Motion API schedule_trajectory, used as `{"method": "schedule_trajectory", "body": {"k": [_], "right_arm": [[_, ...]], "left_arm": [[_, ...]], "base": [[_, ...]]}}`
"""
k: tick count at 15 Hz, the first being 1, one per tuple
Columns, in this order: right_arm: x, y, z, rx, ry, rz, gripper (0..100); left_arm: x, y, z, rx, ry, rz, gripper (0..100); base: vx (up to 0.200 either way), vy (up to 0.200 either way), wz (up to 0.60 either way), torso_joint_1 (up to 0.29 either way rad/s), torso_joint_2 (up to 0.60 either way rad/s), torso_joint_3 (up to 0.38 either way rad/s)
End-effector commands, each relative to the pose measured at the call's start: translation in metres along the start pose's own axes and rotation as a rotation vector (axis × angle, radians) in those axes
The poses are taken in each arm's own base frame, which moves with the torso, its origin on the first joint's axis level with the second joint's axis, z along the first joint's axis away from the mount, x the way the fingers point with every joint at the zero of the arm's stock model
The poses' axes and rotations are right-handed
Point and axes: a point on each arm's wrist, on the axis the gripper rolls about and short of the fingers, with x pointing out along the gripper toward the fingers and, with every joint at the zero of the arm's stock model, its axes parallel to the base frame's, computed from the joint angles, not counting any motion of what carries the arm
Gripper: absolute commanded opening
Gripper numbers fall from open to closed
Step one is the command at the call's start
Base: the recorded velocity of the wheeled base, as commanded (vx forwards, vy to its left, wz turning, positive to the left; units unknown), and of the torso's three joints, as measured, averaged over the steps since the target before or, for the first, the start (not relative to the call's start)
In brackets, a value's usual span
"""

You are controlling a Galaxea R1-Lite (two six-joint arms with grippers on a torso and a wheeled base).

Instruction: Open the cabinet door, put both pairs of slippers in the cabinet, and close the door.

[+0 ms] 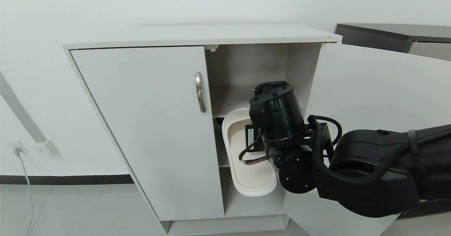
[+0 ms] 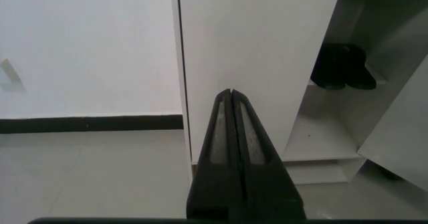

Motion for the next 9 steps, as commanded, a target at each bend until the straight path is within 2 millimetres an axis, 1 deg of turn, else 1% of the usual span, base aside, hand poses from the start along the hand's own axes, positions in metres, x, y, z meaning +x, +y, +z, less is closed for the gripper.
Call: {"method": "schedule_trajectory", "body": {"k": [1, 3, 9], "right_arm": [[0.0015, -0.0005, -0.0013, 0.0, 0.002, -0.003, 0], [0.0019, -0.0009, -0.0012, 0.002, 0.002, -0.006, 0], [0.0035, -0.0019, -0.0018, 0.002, 0.004, -0.01, 0]], "left_arm": [[0.0001, 0.0, 0.0001, 0.0, 0.001, 0.001, 0], [0.0001, 0.0, 0.0001, 0.0, 0.001, 0.001, 0], [0.0, 0.0, 0.0004, 0.002, 0.001, -0.001, 0]], "base": [[0.0, 0.0, 0.0, 0.0, 0.0, 0.0], [0.0, 0.0, 0.0, 0.0, 0.0, 0.0], [0.2, 0.0, 0.0, -0.002, 0.0, 0.003]]}}
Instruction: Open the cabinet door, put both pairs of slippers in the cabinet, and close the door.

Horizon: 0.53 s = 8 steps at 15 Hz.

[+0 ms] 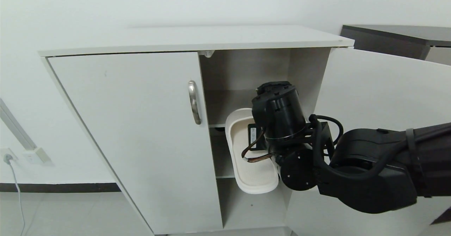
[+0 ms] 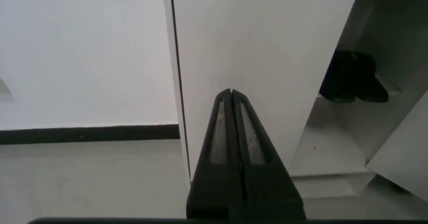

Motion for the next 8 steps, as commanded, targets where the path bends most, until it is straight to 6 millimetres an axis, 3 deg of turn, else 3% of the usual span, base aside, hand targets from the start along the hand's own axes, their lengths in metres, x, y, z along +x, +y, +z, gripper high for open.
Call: {"method": "schedule_trajectory", "body": {"k": [1, 4, 8], "right_arm": [[0.0, 0.001, -0.001, -0.002, 0.003, 0.0, 0], [0.003, 0.001, -0.006, -0.012, 0.011, -0.004, 0], [0.017, 0.009, -0.014, -0.014, 0.008, -0.012, 0]], "left_arm": [[0.0, 0.0, 0.0, 0.0, 0.0, 0.0, 0], [0.0, 0.0, 0.0, 0.0, 0.002, 0.001, 0], [0.0, 0.0, 0.0, -0.002, 0.002, 0.001, 0]], "base": [[0.2, 0.0, 0.0, 0.002, 0.0, 0.002], [0.2, 0.0, 0.0, 0.002, 0.0, 0.001], [0.0, 0.0, 0.0, 0.0, 0.0, 0.0]]}}
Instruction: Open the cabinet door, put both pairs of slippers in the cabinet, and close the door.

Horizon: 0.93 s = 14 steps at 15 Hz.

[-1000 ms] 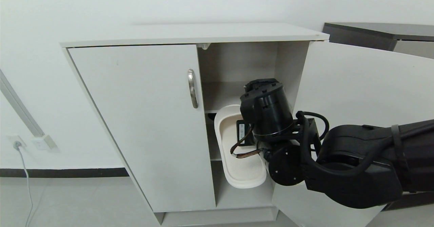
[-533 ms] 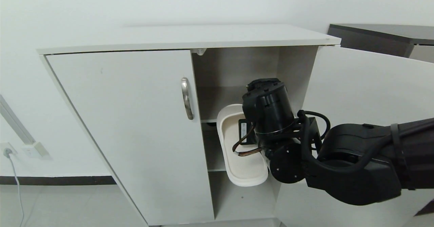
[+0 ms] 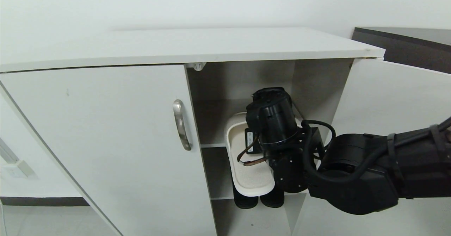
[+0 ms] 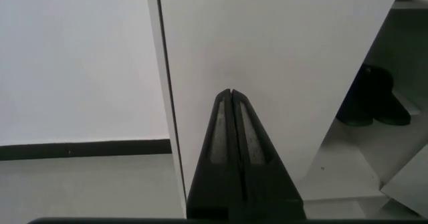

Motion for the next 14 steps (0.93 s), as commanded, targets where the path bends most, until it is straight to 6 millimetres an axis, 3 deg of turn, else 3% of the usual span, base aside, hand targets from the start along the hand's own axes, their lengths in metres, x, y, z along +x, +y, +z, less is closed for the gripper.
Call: {"method": "schedule_trajectory", "body": {"k": [1, 4, 10, 14], "right_arm": [[0.015, 0.007, -0.001, 0.014, -0.013, -0.01, 0], [0.037, 0.005, 0.007, 0.026, -0.029, -0.042, 0], [0.061, 0.005, 0.009, 0.009, -0.01, -0.07, 0], [0.082, 0.006, 0.024, 0.026, -0.021, -0.103, 0]], "left_arm": [[0.0, 0.0, 0.0, 0.0, 0.001, 0.001, 0], [0.0, 0.0, 0.0, -0.002, 0.001, 0.002, 0], [0.0, 0.0, 0.0, -0.002, 0.001, 0.002, 0], [0.0, 0.0, 0.0, -0.003, 0.001, 0.004, 0]], "base": [[0.0, 0.0, 0.0, 0.0, 0.0, 0.0], [0.0, 0.0, 0.0, 0.0, 0.0, 0.0], [0.0, 0.0, 0.0, 0.0, 0.0, 0.0], [0.0, 0.0, 0.0, 0.0, 0.0, 0.0]]}}
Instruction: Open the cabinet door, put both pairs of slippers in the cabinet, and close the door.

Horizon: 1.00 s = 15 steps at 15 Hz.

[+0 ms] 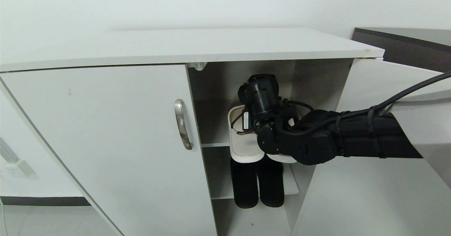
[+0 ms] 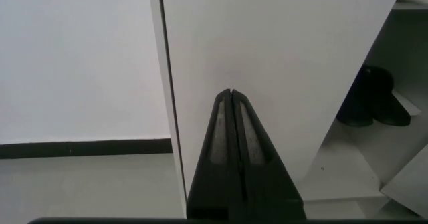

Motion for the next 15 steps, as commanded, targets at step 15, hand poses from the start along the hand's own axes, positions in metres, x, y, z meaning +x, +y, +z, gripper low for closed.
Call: {"method": "schedule_trajectory", "body": {"k": [15], "right_arm": [[0.029, 0.005, 0.006, 0.006, -0.01, 0.006, 0]], "left_arm": [[0.0, 0.0, 0.0, -0.001, 0.002, 0.002, 0]], "base": [[0.0, 0.0, 0.0, 0.0, 0.0, 0.0]]}}
